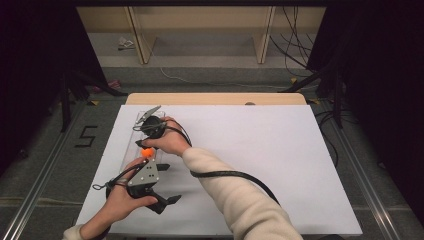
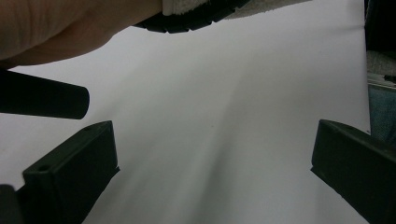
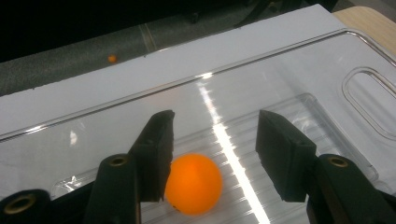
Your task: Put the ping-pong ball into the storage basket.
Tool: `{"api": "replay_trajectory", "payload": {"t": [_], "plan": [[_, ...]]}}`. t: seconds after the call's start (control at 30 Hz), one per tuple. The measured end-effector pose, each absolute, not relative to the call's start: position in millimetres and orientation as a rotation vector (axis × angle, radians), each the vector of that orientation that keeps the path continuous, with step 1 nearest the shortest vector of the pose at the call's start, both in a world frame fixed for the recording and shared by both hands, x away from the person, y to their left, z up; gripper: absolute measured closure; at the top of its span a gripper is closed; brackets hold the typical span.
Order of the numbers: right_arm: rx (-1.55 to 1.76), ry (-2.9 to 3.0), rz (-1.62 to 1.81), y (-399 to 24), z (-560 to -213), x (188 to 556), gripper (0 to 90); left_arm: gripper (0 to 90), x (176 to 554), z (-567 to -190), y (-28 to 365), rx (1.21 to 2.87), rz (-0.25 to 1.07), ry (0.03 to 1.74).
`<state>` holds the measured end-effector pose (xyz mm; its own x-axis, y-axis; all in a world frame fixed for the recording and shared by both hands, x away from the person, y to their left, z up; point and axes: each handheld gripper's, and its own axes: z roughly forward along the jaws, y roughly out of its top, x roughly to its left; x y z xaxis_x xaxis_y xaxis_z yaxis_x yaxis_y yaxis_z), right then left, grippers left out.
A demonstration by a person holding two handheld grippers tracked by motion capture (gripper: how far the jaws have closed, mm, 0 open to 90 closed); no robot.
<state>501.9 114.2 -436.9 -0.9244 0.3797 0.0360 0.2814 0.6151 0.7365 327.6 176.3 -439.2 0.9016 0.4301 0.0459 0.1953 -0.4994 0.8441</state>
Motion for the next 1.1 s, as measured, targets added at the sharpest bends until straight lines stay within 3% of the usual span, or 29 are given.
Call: {"api": "replay_trajectory", "payload": {"t": [0.23,0.57,1.1], "plan": [[0.569,2.715,1.239,111,-436,501,40.1,0.0,328,-439,176,2.103,0.308,0.447],[0.565,2.700,1.297,106,-428,496,22.7,0.0,328,-439,176,2.102,0.308,0.448],[0.557,2.681,1.305,89,-421,493,17.0,0.0,328,-439,176,2.100,0.308,0.450]]}}
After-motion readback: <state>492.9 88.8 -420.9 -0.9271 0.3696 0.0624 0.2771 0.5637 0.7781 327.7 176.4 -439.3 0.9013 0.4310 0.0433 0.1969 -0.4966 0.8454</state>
